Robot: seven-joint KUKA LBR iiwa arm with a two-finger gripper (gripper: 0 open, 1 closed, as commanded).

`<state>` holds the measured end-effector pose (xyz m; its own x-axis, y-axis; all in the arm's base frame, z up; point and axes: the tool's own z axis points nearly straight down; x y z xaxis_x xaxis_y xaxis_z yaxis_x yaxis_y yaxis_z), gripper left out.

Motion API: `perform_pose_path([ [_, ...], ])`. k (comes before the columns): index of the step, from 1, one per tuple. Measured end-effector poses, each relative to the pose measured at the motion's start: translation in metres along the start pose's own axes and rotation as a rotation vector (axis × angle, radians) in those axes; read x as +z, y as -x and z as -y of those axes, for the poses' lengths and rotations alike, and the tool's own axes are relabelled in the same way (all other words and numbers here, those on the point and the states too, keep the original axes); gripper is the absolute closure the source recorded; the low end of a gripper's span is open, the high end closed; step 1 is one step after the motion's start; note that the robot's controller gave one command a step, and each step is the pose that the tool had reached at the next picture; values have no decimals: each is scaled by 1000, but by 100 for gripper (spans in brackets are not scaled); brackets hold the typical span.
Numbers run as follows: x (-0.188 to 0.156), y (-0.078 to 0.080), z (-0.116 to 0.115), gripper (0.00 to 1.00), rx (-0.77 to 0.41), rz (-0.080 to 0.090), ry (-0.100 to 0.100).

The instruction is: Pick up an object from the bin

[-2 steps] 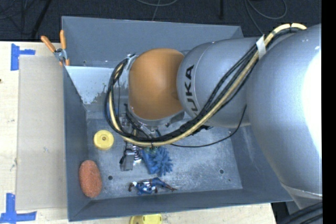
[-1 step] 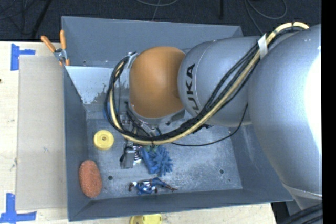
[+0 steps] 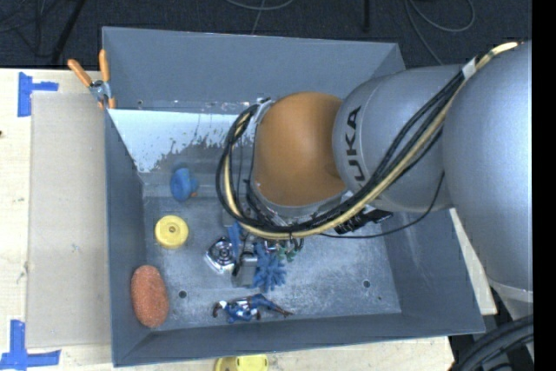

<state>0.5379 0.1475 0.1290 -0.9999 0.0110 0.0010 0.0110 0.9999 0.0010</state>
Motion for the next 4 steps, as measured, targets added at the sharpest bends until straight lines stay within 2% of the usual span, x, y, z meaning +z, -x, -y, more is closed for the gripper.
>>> perform_pose_path([
  [1, 2, 2, 43, 0, 16, -2, -4],
  [2, 55, 2, 65, 100, 140, 10, 2],
  [3, 55, 2, 65, 100, 141, 10, 2],
  [4, -87, -29, 60, 100, 129, 2, 0],
])
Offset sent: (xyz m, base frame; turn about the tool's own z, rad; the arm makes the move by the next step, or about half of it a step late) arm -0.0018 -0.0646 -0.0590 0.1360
